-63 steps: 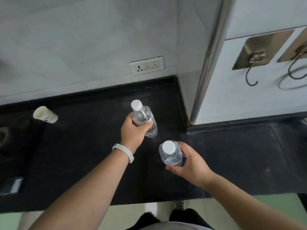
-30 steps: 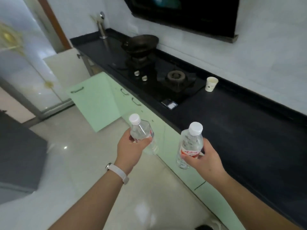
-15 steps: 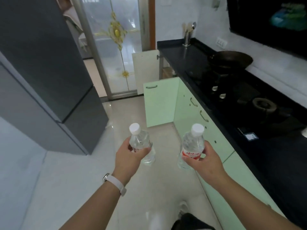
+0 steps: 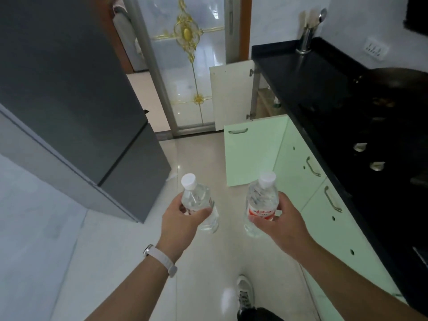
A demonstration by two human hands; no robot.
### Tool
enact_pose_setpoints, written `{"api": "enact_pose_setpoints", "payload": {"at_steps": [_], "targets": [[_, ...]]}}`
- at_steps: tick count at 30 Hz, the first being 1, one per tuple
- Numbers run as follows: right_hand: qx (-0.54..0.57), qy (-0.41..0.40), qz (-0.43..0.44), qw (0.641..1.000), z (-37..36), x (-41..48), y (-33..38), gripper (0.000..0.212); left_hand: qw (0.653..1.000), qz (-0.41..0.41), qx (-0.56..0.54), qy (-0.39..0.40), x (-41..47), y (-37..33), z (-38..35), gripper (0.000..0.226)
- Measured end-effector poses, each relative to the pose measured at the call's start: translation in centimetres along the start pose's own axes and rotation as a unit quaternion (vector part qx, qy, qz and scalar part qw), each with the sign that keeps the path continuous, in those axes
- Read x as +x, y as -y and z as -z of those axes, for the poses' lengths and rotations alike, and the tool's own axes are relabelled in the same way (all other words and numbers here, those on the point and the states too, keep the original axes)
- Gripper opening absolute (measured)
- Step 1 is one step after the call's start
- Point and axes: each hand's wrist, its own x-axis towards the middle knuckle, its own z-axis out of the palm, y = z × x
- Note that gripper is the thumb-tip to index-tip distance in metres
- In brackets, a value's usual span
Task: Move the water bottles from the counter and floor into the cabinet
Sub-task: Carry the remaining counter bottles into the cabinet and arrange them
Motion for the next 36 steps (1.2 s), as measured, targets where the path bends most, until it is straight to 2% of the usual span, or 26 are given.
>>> {"api": "enact_pose_setpoints", "payload": {"at_steps": [9,17,22,31,36], "targets": [[-0.002,0.011,0.033,0.999,-0.9,13.5,4.2,0.057,0.999,-0.015,-0.011,-0.03,10.5,-4.4,-0.6,0.03],[-0.023,0.022,0.039,0.999,-5.3,21.3,7.2,0.049,0.999,-0.003,-0.009,-0.042,20.1,-3.7,1.8,0.037],[-0.027,0.014,0.02,0.999,-9.7,27.7,9.3,0.05,1.0,-0.007,-0.021,-0.022,28.9,-2.4,4.0,0.032],[-0.044,-0.05,-0.007,0.998,-20.2,40.5,17.2,0.051,0.999,-0.006,-0.045,0.025,46.7,-2.6,11.0,0.041],[-0.047,-0.073,-0.009,0.996,-23.3,45.4,19.9,0.06,0.996,0.006,-0.079,0.052,54.8,-3.4,13.4,0.045]]}}
